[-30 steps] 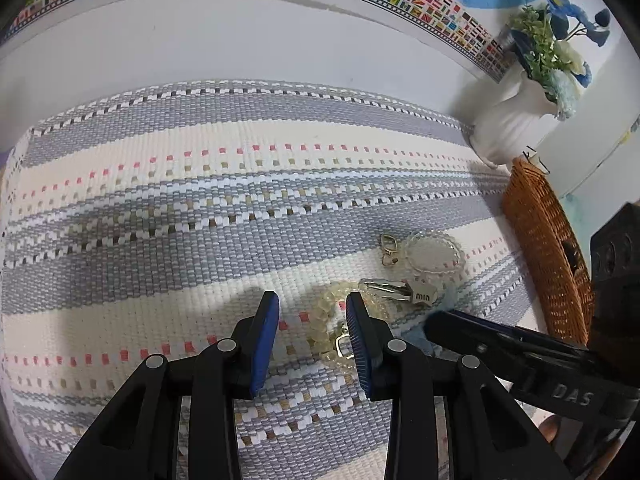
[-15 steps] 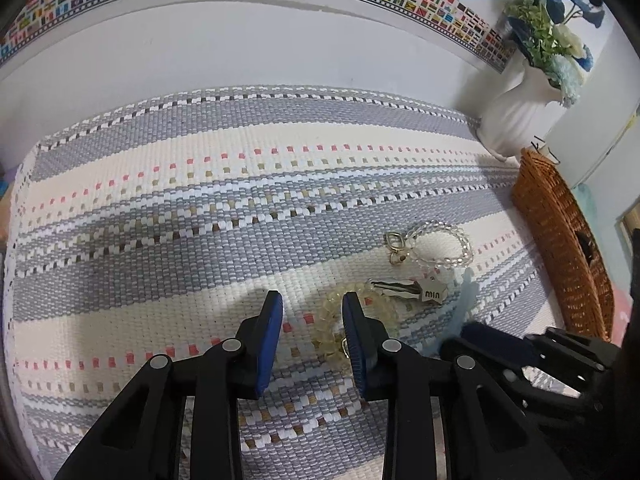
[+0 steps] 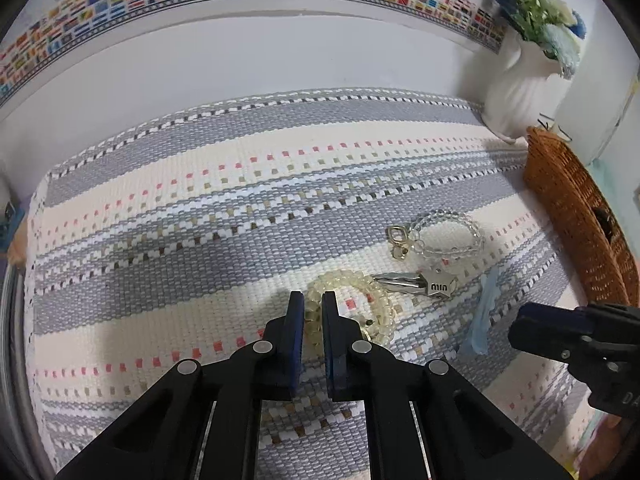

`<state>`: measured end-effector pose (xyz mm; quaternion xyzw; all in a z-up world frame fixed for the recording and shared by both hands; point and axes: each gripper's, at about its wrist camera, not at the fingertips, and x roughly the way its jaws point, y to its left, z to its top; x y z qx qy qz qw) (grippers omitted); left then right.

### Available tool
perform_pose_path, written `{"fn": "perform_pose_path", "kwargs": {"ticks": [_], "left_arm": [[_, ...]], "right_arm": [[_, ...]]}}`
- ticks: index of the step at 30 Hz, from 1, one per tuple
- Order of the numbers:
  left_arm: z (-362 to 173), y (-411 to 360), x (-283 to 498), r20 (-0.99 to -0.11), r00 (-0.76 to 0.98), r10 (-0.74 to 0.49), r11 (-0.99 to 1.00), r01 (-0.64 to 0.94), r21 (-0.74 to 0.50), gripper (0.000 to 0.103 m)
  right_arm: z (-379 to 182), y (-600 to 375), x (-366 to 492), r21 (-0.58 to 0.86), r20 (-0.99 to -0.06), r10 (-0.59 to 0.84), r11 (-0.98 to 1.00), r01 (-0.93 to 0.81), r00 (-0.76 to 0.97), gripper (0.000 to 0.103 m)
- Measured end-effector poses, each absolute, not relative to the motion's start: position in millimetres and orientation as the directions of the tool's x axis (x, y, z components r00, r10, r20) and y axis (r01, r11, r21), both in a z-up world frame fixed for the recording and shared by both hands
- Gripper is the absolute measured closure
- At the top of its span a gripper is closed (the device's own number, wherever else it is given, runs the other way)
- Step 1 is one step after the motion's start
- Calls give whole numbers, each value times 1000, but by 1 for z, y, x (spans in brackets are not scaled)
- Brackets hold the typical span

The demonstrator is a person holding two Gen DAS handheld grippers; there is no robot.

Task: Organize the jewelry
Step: 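Close the left tool on the pale bead bracelet while the right tool approaches the light blue pendant, then grasp the light blue pendant with the right tool while the left tool lifts the bead bracelet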

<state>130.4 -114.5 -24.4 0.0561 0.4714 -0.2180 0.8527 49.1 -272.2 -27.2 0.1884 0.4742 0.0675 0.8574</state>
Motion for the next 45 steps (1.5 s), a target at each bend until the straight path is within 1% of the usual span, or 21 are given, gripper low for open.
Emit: {"fn": "perform_pose_path", "kwargs": {"ticks": [5, 7, 8, 11, 13, 15, 17, 19, 27, 28, 29, 30, 31, 32, 33, 36, 42, 45], "left_arm": [[-18, -91, 133, -816, 456, -354, 906, 383, -179, 95], [-18, -84, 134, -817, 454, -355, 910, 367, -191, 95], [-18, -81, 135, -818, 450, -358, 911, 360, -201, 95], [-17, -72, 136, -816, 451, -361, 917, 332, -222, 95], [-14, -64, 137, -810, 461, -362, 921, 312, -234, 95], [-12, -58, 138, -805, 466, -367, 922, 297, -249, 95], [-10, -52, 139, -801, 469, -372, 922, 285, -261, 95], [-10, -51, 140, -798, 469, -378, 921, 281, -271, 95], [-7, -50, 140, -795, 476, -376, 922, 272, -274, 95], [-7, -50, 139, -794, 477, -377, 922, 271, -275, 95], [-7, -50, 139, -793, 478, -378, 922, 271, -277, 95], [-7, -50, 139, -792, 478, -379, 922, 272, -277, 95], [-6, -49, 138, -792, 478, -381, 921, 274, -277, 95], [-6, -49, 138, -791, 478, -382, 920, 276, -277, 95], [-5, -50, 137, -790, 480, -382, 920, 279, -276, 95], [-4, -51, 135, -786, 481, -388, 917, 289, -276, 95], [-2, -57, 129, -779, 476, -407, 907, 314, -282, 95], [-2, -61, 127, -777, 467, -422, 898, 331, -288, 95]], "right_arm": [[-36, -256, 60, 417, -796, 315, 905, 90, 516, 74], [-40, -252, 65, 408, -803, 292, 904, 124, 519, 70], [-42, -251, 67, 408, -810, 279, 900, 154, 515, 66], [-43, -248, 73, 408, -813, 248, 889, 210, 527, 65], [-42, -241, 77, 391, -820, 224, 891, 229, 527, 62], [-40, -236, 79, 378, -821, 204, 894, 239, 533, 56], [-39, -227, 84, 353, -825, 175, 902, 248, 537, 52], [-39, -220, 90, 322, -830, 143, 912, 254, 539, 52], [-39, -193, 101, 146, -835, -24, 953, 264, 549, 52], [-39, -190, 102, 124, -835, -43, 957, 264, 549, 52], [-39, -188, 102, 109, -834, -57, 958, 265, 549, 57], [-40, -186, 101, 81, -833, -82, 960, 267, 548, 65], [-40, -187, 99, 72, -831, -89, 962, 265, 549, 69], [-40, -188, 97, 73, -830, -87, 962, 262, 551, 80], [-39, -192, 95, 99, -832, -61, 961, 256, 552, 84], [-38, -208, 82, 154, -838, 2, 960, 233, 545, 87], [-33, -242, 53, 230, -827, 98, 958, 174, 553, 87], [-26, -252, 43, 223, -813, 106, 965, 139, 572, 87]]}}
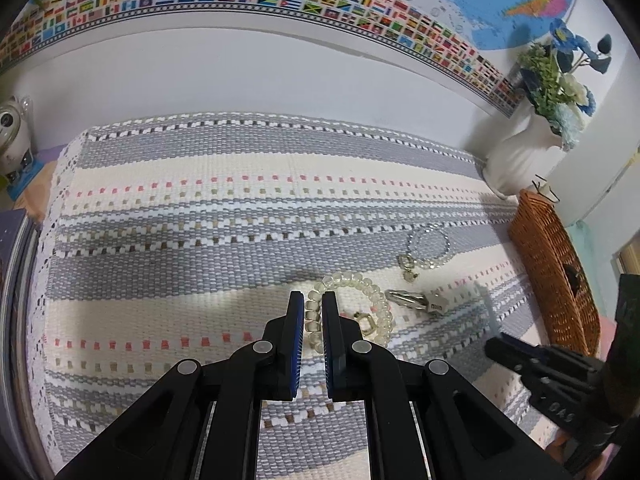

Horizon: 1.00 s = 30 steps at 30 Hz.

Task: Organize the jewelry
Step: 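Grasp the light blue pendant with the right tool while the left tool lifts the bead bracelet, then carry the bead bracelet with the left tool while the right tool carries the pendant to the basket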

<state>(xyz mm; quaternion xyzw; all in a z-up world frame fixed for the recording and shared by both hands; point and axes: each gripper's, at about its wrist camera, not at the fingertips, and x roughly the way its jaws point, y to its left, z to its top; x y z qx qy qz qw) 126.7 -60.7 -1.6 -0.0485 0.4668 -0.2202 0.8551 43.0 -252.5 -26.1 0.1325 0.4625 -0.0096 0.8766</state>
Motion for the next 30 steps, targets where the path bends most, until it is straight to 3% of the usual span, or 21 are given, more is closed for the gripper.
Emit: {"fn": "perform_pose_path", "kwargs": {"ticks": [16, 30], "left_arm": [[32, -120, 88, -749, 424, -509, 821, 500, -275, 95], [84, -264, 43, -731, 345, -589, 697, 675, -244, 95]], "right_arm": [[24, -296, -17, 240, -720, 133, 969, 64, 681, 87], [83, -438, -94, 252, -658, 3, 943, 217, 753, 87]]}}
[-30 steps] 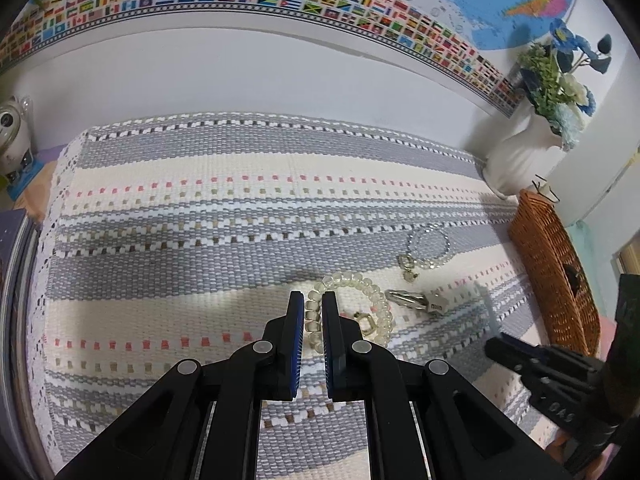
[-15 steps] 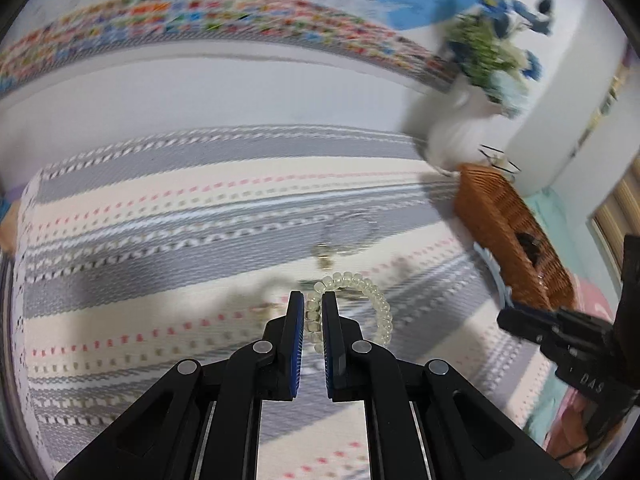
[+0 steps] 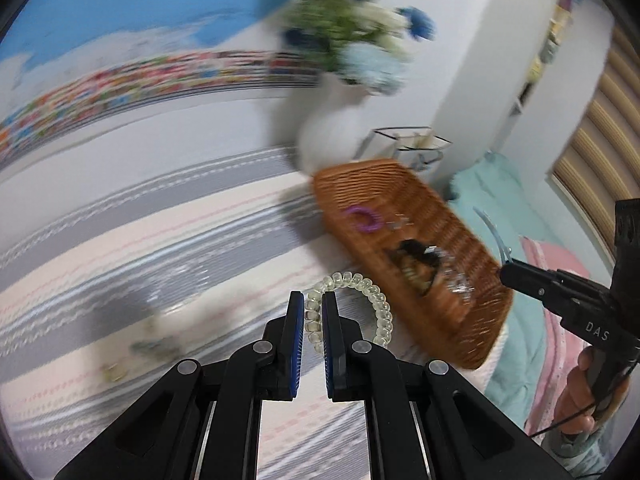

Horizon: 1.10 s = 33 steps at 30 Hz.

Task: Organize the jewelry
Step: 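Carry the bead bracelet with the left tool while the right tool carries the pendant to the basket, then open the left tool over the basket while the right tool releases the pendant there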

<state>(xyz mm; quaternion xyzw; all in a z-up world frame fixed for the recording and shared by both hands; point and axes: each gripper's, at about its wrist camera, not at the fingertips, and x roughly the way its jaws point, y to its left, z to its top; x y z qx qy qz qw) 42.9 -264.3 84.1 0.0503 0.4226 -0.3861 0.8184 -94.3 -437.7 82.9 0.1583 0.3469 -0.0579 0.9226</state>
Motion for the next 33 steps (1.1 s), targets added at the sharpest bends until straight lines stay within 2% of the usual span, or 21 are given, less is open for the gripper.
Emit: {"fn": "perform_pose_path", "kwargs": {"ticks": [9, 15, 19, 20, 22, 23, 24, 26, 33], "left_arm": [[77, -355, 10, -755, 240, -611, 593, 770, -236, 95], [67, -381, 0, -773, 201, -602, 562, 794, -232, 95], [68, -385, -6, -751, 202, -628, 534, 815, -227, 94], [70, -385, -8, -740, 196, -644, 518, 823, -233, 92], [73, -380, -9, -736, 181, -653, 511, 822, -250, 74], [75, -377, -8, -733, 179, -656, 511, 820, -257, 57], [78, -371, -8, -719, 181, -671, 507, 820, -266, 52], [83, -360, -7, -707, 213, -674, 526, 811, -257, 52], [101, -292, 0, -682, 330, -653, 615, 756, -223, 52]], "right_arm": [[68, -499, -118, 261, -708, -11, 925, 276, 706, 87], [46, -519, -123, 305, -735, 23, 903, 301, 678, 87], [42, -527, -124, 361, -728, 75, 887, 288, 681, 85], [42, -528, -125, 358, -727, 71, 888, 289, 683, 82], [44, -529, -126, 365, -717, 71, 886, 286, 694, 71], [47, -529, -128, 375, -704, 75, 884, 280, 706, 61], [49, -528, -129, 381, -695, 78, 883, 274, 715, 52], [55, -524, -131, 397, -668, 91, 883, 250, 739, 48], [73, -491, -128, 365, -630, 103, 914, 177, 770, 48]]}}
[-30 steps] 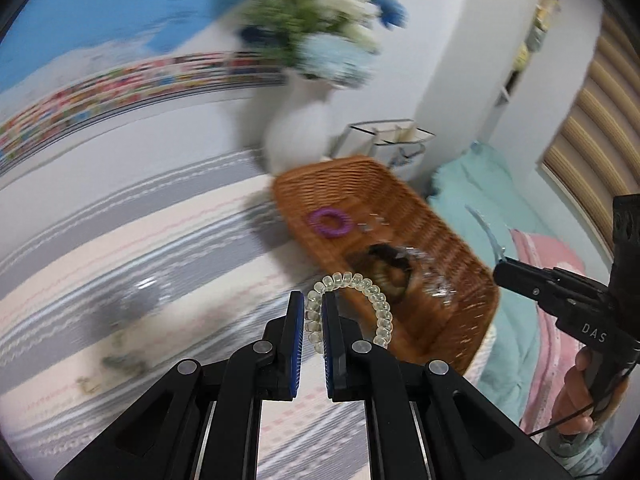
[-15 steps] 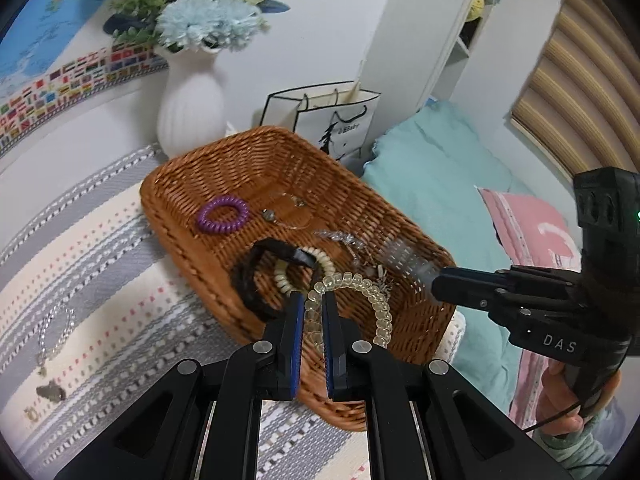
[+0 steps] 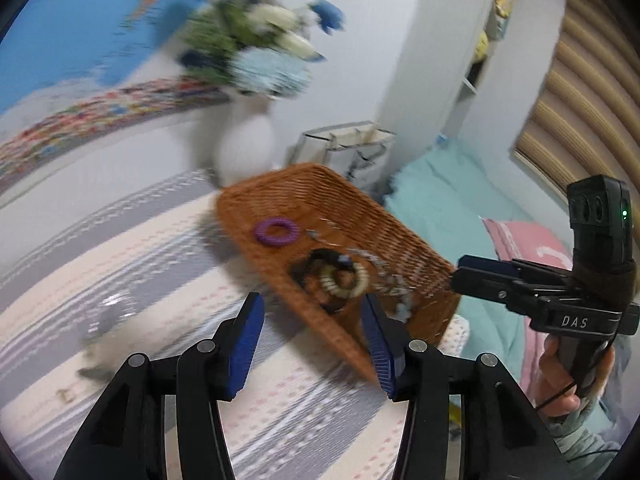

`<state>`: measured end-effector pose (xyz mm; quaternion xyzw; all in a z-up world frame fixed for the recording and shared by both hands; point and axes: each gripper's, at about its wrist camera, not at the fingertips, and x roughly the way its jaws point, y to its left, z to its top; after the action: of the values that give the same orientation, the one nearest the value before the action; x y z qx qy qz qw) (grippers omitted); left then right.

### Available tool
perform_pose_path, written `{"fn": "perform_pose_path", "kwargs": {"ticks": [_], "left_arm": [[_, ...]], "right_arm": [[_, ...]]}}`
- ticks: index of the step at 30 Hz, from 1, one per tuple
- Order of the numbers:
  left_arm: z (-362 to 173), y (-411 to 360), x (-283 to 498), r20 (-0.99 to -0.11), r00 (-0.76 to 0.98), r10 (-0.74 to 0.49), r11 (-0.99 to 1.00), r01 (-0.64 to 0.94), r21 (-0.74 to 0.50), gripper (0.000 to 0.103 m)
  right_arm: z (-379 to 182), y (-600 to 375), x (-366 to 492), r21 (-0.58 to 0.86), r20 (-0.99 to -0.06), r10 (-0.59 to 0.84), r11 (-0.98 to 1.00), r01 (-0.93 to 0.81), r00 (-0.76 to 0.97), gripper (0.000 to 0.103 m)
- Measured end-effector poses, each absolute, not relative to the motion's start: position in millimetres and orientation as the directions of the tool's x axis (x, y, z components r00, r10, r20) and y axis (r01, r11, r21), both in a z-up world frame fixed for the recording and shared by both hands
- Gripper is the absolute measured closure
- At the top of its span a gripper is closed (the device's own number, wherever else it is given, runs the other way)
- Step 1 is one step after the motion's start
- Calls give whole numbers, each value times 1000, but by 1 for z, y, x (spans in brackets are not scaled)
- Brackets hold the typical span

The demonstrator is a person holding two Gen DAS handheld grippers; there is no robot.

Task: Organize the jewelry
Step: 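Open the left tool over the basket while the right tool releases the pendant there, then close the left tool on the small gold ring while the right tool grasps the clear bead chain bracelet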

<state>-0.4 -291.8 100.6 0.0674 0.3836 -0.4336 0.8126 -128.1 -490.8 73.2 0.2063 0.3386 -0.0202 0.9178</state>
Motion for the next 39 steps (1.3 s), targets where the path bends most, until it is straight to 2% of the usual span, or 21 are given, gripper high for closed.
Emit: {"fn": "perform_pose_path", "kwargs": {"ticks": [4, 9, 18, 30, 39], "left_arm": [[113, -234, 9, -652, 413, -635, 685, 691, -229, 50], [122, -162, 21, -627, 528, -573, 779, 589, -216, 43], [104, -75, 35, -637, 580, -508, 847, 470, -249, 42], [77, -46, 56, -658, 608, -444, 884, 417, -211, 42], [21, -70, 101, -753, 520, -402, 880, 446, -162, 43]], "right_arm": [[79, -466, -118, 364, -613, 141, 924, 120, 777, 48], [87, -427, -103, 332, -609, 178, 942, 45, 773, 47], [98, -354, -74, 284, -613, 233, 957, -64, 755, 47], [91, -297, -9, 266, -668, 245, 960, -81, 702, 48], [47, -285, 71, 254, -739, 230, 966, -55, 633, 48]]}}
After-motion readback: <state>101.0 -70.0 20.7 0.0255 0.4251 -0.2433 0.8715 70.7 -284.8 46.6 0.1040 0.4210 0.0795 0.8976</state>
